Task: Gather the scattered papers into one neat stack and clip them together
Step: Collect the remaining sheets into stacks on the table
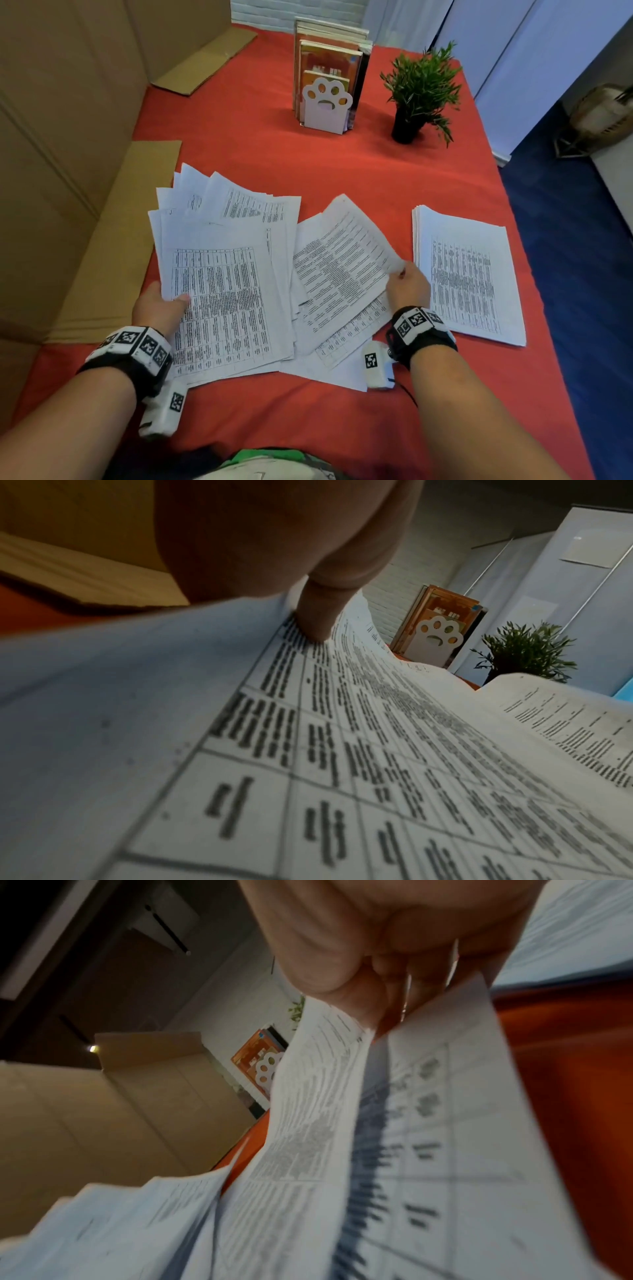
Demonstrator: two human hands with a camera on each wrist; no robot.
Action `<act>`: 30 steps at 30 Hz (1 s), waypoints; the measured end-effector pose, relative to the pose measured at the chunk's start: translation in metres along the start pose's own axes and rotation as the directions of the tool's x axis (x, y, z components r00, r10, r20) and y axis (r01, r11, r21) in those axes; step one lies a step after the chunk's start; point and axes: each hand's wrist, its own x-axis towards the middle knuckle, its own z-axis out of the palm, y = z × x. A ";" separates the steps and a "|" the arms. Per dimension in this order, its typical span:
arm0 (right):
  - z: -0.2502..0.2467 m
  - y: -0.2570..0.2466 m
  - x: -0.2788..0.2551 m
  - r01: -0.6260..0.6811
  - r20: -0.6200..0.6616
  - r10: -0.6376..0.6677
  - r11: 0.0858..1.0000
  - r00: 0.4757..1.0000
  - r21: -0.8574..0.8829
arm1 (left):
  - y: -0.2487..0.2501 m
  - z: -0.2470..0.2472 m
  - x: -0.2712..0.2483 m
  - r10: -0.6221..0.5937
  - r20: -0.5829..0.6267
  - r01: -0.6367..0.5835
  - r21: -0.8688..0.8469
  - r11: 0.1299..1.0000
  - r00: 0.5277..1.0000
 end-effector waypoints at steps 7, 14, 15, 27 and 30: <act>-0.010 -0.011 0.012 0.086 -0.032 -0.084 0.995 0.996 0.047 | 0.000 -0.002 0.000 0.000 0.021 0.002 -0.101 0.995 1.000; 0.007 -0.018 0.007 0.042 0.185 -0.052 0.997 0.981 0.057 | 0.000 0.002 0.001 -0.007 0.134 0.029 -0.165 0.986 0.991; 0.010 -0.016 0.006 0.022 0.203 -0.013 0.999 0.979 -0.038 | 0.002 0.003 -0.001 0.010 0.107 0.007 -0.158 0.987 0.994; -0.011 -0.005 0.005 0.047 0.147 -0.031 0.993 0.989 -0.104 | 0.027 -0.011 -0.011 0.002 -0.012 -0.005 -0.269 0.963 1.000; -0.011 -0.005 0.001 0.061 0.197 -0.046 0.996 0.979 -0.070 | 0.027 -0.005 -0.011 -0.001 0.111 0.038 -0.329 0.944 0.994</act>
